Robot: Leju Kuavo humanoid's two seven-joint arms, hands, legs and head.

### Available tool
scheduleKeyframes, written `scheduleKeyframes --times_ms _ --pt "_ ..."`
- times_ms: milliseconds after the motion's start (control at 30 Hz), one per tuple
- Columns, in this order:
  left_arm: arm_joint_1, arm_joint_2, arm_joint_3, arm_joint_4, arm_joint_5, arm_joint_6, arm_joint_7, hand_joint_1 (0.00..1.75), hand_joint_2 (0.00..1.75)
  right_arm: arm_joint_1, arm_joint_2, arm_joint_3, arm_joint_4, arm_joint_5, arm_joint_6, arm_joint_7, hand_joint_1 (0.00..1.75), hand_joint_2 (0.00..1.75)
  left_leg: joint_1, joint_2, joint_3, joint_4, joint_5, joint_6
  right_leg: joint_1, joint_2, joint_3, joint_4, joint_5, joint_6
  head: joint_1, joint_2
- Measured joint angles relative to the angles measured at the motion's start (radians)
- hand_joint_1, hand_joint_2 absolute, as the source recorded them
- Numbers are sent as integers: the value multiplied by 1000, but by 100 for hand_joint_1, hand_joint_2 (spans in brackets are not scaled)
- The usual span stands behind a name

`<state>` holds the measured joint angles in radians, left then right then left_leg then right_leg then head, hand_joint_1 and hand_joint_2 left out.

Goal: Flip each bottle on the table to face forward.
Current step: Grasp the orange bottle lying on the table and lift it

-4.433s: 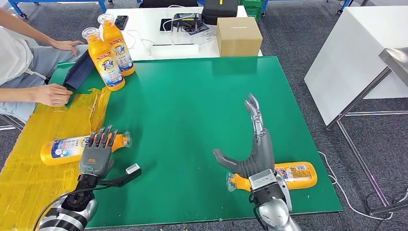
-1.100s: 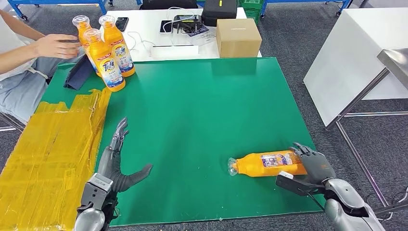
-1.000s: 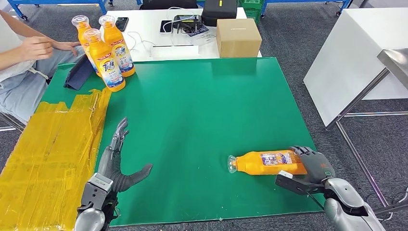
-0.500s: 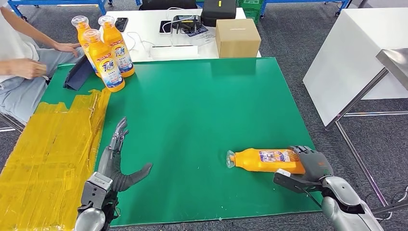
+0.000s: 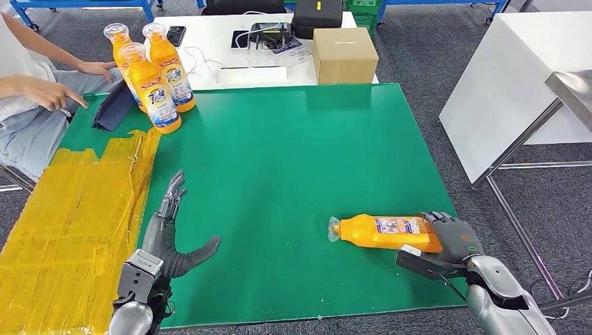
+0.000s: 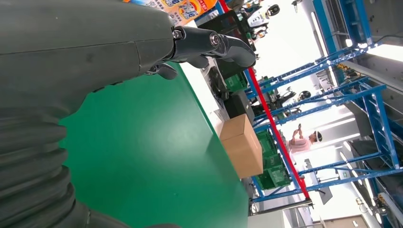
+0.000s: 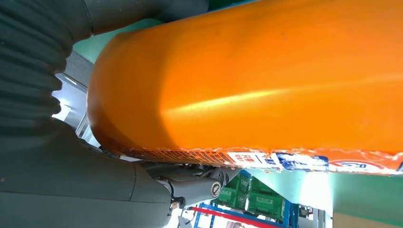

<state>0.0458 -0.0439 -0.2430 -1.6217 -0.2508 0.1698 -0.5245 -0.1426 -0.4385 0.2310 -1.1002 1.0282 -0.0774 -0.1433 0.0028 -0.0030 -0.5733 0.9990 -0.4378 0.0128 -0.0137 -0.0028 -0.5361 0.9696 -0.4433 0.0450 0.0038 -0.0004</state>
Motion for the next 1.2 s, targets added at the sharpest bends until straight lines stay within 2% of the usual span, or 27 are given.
scheduleKeyframes --times_ms 100,233,467,667,733,833,933,1033,1200 --pt "0 0 0 0 1 0 0 0 175 -2 2 3 0 12 -21 3 175 175 0 0 0 0 0 0 0 0 0 0 0 0 0 0" --pt "0 -2 -1 0 0 -3 6 0 175 2 23 6 -2 51 -107 19 175 175 0 0 0 0 0 0 0 1 0 0 0 0 0 0" --pt "-2 -5 -23 0 -9 -68 46 0 175 31 145 -25 -65 -7 -282 14 175 175 0 0 -4 0 0 0 0 0 -3 1 0 0 0 0" --pt "-8 -8 -46 0 -4 -93 58 0 175 34 210 -54 -107 -39 -307 -7 175 175 0 -1 -8 0 0 0 0 0 -6 1 0 0 0 0" --pt "-14 -7 -59 3 24 -146 72 0 175 39 247 -78 -127 -141 -323 -88 175 175 0 -1 -10 0 0 0 0 0 -7 1 0 0 0 0" --pt "-37 -8 -102 23 84 -212 89 0 175 39 345 -112 -180 -438 -344 -215 175 175 0 -1 -10 0 0 0 0 0 -8 1 0 0 0 0" --pt "-58 -11 -147 44 120 -215 101 0 175 32 413 -112 -210 -610 -309 -226 175 175 1 -1 -10 0 1 0 0 0 -8 1 0 0 0 0" --pt "-74 -10 -172 64 142 -213 115 0 175 30 454 -111 -218 -740 -235 -252 175 175 1 -1 -10 0 1 0 1 -1 -8 1 0 0 0 0" --pt "-92 -9 -194 91 178 -221 127 0 175 26 507 -103 -223 -855 -151 -270 175 175 1 -1 -11 0 1 0 0 -1 -8 1 0 0 0 0"
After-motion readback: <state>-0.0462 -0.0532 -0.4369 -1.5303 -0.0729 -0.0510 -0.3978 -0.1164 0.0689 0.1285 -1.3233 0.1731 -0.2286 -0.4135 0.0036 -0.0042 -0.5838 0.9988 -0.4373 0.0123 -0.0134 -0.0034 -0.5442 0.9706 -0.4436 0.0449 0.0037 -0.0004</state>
